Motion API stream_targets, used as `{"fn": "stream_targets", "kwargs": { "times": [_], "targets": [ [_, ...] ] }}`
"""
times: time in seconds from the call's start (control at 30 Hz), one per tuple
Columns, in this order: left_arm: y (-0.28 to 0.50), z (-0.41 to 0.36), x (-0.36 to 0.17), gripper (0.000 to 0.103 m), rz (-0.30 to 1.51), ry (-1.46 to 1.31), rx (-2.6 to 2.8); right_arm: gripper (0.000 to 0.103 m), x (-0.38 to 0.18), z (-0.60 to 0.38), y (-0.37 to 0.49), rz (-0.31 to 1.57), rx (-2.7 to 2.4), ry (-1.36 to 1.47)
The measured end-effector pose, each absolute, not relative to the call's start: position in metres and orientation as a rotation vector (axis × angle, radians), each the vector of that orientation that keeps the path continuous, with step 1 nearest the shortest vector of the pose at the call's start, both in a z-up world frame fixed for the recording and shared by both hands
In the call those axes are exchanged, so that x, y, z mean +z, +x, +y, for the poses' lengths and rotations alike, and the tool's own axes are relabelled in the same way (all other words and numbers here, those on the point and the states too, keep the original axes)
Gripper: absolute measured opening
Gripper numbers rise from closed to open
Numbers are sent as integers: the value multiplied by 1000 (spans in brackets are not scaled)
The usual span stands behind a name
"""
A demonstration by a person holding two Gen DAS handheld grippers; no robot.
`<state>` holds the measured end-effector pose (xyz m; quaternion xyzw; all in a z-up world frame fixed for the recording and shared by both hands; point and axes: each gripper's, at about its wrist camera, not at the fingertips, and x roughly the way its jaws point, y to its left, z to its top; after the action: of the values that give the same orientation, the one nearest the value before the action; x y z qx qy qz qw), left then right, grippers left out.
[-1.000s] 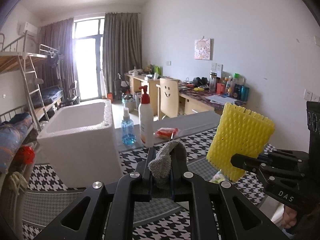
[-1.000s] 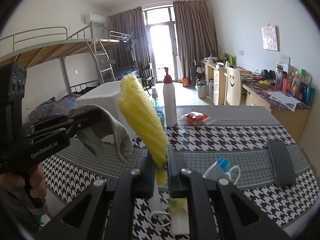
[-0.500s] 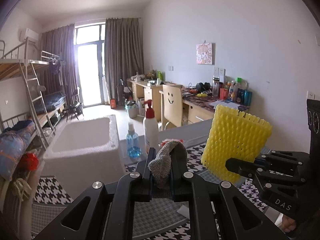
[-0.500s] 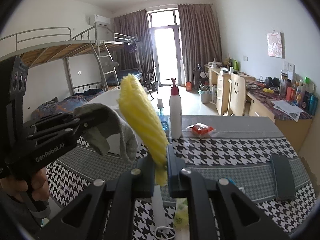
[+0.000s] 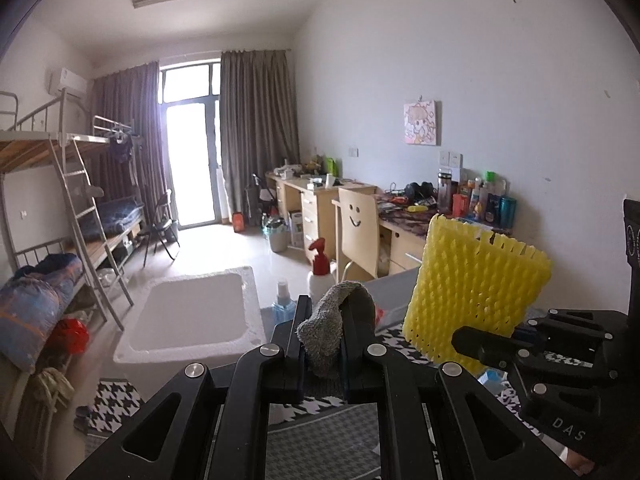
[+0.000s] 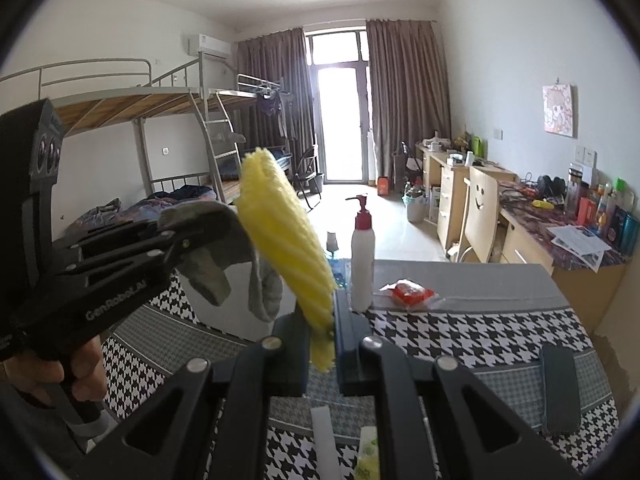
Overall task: Organize soft objects
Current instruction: 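Carry the sock and foam sleeve with both tools toward the white foam box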
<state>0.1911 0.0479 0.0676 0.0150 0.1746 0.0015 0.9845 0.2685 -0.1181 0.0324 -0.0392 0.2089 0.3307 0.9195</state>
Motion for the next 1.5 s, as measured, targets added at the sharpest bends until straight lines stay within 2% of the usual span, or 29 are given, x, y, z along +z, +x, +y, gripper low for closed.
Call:
{"fn": "stream_targets", "kwargs": {
  "times": [0.7, 1.5],
  "targets": [
    [223, 83, 98, 12, 305, 31, 90, 13, 53, -91, 300, 413, 723, -95],
    [268, 149, 76, 12, 413, -20, 289, 13, 60, -35, 332, 453, 812, -157]
  ]
}}
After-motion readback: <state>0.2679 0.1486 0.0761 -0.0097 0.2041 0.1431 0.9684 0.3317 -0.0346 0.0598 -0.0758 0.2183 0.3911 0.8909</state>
